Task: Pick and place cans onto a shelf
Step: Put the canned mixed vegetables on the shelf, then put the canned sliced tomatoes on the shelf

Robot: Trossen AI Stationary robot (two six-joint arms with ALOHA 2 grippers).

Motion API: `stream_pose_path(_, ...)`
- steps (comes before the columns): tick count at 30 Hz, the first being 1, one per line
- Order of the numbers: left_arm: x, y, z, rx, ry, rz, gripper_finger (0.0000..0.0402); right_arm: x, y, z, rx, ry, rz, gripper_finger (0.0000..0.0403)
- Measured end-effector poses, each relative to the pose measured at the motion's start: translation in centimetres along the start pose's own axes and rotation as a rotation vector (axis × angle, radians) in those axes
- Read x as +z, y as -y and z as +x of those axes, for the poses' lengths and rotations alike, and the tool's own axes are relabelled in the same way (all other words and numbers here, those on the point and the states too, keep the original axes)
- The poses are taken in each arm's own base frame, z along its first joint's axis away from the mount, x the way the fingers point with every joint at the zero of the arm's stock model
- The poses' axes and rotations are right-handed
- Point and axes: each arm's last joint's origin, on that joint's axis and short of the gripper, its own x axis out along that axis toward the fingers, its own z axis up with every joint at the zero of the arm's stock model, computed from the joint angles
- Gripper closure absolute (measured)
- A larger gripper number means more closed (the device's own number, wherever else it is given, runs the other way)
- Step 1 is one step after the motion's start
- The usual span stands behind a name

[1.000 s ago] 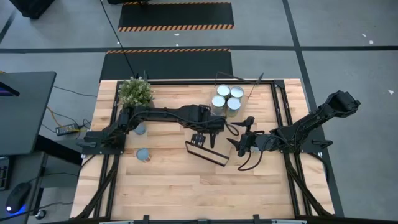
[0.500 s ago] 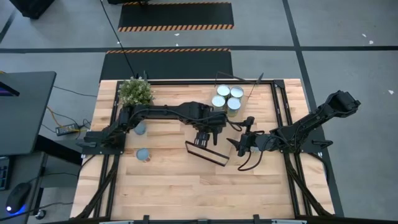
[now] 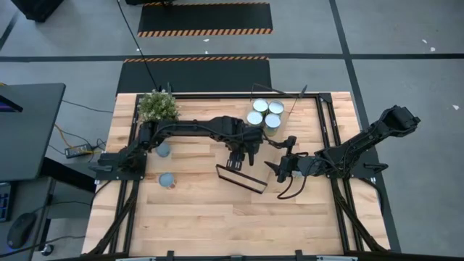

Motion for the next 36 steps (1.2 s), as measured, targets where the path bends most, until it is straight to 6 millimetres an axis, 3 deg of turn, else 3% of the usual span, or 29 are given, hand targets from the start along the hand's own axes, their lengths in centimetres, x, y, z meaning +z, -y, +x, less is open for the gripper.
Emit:
stream_pose_path(8, -0.5, -1.5, 0.2, 0.025, -0.011, -0.048, 0.0241, 0.0, 0.0, 0.0, 0.0, 0.0, 0.0, 0.003)
stream_pose_path(22, -0.5, -1.9, 0.2, 0.035, 0.001, -0.034, 0.0241, 0.0, 0.0, 0.0, 0.0, 0.0, 0.0, 0.003)
stream_pose_path(29, -0.3, -2.2, 0.2, 0.133, -0.005, 0.03, 0.0241, 0.0, 0.0, 0.0, 0.0, 0.0, 0.0, 0.003)
stream_pose_path(36, 0.9, -0.8, -1.3, 0.126, 0.052, 0.046, 0.0241, 0.0, 0.0, 0.0, 0.0, 0.0, -0.001, 0.003)
